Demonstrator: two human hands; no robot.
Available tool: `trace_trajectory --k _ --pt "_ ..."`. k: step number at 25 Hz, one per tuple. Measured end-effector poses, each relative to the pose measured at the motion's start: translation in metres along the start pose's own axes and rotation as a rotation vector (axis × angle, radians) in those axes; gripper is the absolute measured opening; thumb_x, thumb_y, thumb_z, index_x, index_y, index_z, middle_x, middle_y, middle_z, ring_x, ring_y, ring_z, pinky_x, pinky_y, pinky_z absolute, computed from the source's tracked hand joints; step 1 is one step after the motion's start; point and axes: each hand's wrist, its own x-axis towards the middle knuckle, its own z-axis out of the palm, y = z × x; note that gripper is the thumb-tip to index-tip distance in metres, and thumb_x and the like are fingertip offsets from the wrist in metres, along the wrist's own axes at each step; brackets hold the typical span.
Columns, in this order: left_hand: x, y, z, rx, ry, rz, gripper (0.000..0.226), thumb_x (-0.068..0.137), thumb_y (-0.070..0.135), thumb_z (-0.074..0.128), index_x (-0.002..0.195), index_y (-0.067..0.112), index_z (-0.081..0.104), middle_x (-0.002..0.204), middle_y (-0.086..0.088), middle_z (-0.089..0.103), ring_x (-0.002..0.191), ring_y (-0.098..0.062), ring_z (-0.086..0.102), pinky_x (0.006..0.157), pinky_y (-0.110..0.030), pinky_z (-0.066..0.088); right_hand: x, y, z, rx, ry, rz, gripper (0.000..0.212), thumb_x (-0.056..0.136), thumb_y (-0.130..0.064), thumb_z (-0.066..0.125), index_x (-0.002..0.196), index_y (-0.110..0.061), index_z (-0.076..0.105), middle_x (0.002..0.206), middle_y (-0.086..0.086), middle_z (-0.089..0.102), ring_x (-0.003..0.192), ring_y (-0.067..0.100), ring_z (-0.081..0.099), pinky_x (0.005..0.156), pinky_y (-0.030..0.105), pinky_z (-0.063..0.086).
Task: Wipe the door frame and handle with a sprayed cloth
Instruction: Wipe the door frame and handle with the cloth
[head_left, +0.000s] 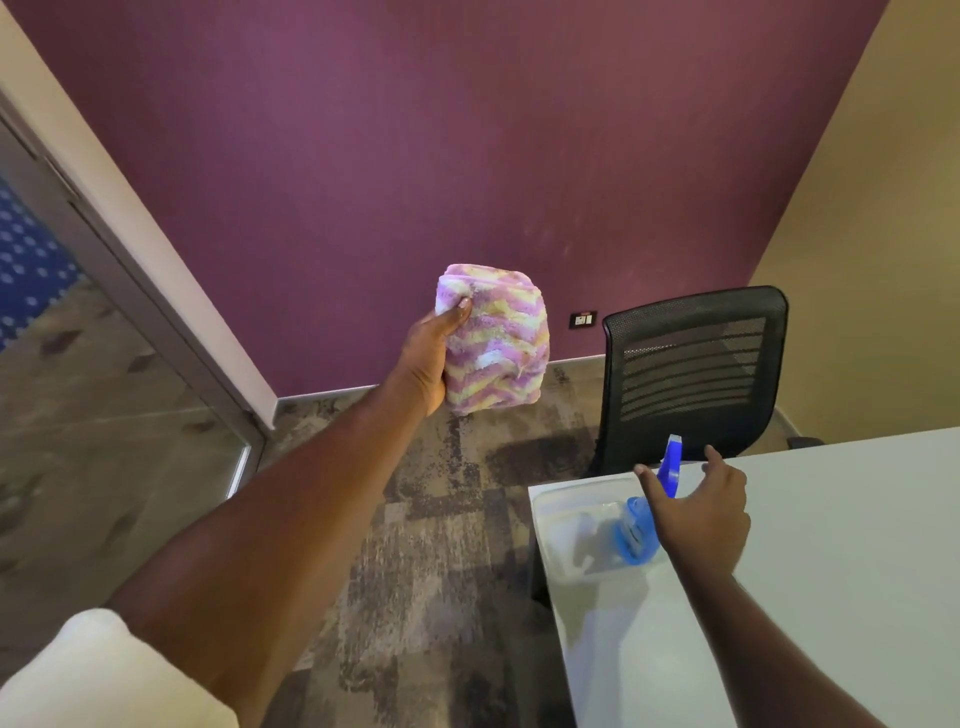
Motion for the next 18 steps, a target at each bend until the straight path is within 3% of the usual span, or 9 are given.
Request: trace_trajectory --k 2,4,7,10,13,15,18 --pt "-0.007 0.013 0.004 -0.003 -0.006 0.015 0.047 0.100 0.035 0.068 0.137 0.006 0.064 0.127 -0.018 0.075 0.115 -0.040 0.072 0.099 -0.058 0.058 -0.003 -0.023 -0.015 0.063 0.094 -0.116 0.090 0.079 -0.074 0.064 0.145 -0.016 0.046 0.142 0.014 0.056 0.125 0.035 0.058 0.098 0.057 0.050" --pt "-0.016 0.026 0.008 -0.003 -0.017 0.036 0.047 0.100 0.036 0.068 0.137 0.007 0.064 0.126 -0.018 0.075 0.115 -0.040 0.072 0.098 -0.057 0.059 -0.005 -0.064 -0.032 0.251 0.072 -0.252 0.082 0.083 -0.073 0.066 0.144 -0.021 0.047 0.138 0.009 0.057 0.120 0.027 0.059 0.097 0.052 0.050" --pt "-0.030 0.048 0.015 -0.010 -0.040 0.071 0.047 0.099 0.037 0.068 0.136 0.008 0.065 0.126 -0.019 0.075 0.116 -0.042 0.072 0.099 -0.060 0.058 -0.006 -0.152 -0.057 0.630 -0.238 -0.342 0.091 0.074 -0.076 0.066 0.147 -0.025 0.047 0.144 0.002 0.057 0.125 0.019 0.057 0.101 0.041 0.048" --pt "-0.047 0.078 0.012 -0.009 -0.068 0.159 0.048 0.100 0.036 0.068 0.137 0.007 0.064 0.128 -0.021 0.074 0.117 -0.044 0.071 0.101 -0.061 0.057 -0.011 -0.237 -0.081 0.966 -0.615 -0.313 0.102 0.071 -0.065 0.075 0.155 -0.019 0.040 0.153 0.010 0.053 0.135 0.028 0.055 0.113 0.050 0.044" --pt "-0.068 0.110 -0.009 0.011 -0.042 0.245 0.049 0.102 0.036 0.065 0.138 0.004 0.063 0.131 -0.024 0.071 0.119 -0.045 0.070 0.103 -0.059 0.057 -0.026 -0.300 -0.089 1.122 -0.912 -0.361 0.076 0.079 -0.045 0.079 0.140 -0.006 0.058 0.133 0.023 0.068 0.119 0.045 0.067 0.102 0.057 0.054" --pt "-0.079 0.131 -0.028 0.037 0.003 0.289 0.049 0.104 0.037 0.062 0.138 0.002 0.062 0.133 -0.026 0.070 0.122 -0.046 0.068 0.105 -0.059 0.055 -0.043 -0.330 -0.087 1.127 -0.933 -0.384 0.055 0.079 -0.034 0.085 0.121 -0.002 0.071 0.116 0.024 0.075 0.108 0.047 0.072 0.092 0.056 0.060" --pt "-0.097 0.163 -0.073 0.063 0.093 0.348 0.051 0.105 0.038 0.061 0.138 -0.001 0.062 0.134 -0.028 0.068 0.124 -0.048 0.065 0.106 -0.060 0.054 -0.075 -0.382 -0.070 1.156 -0.897 -0.471 0.036 0.079 -0.020 0.089 0.107 0.000 0.077 0.102 0.017 0.080 0.094 0.038 0.077 0.079 0.050 0.065"
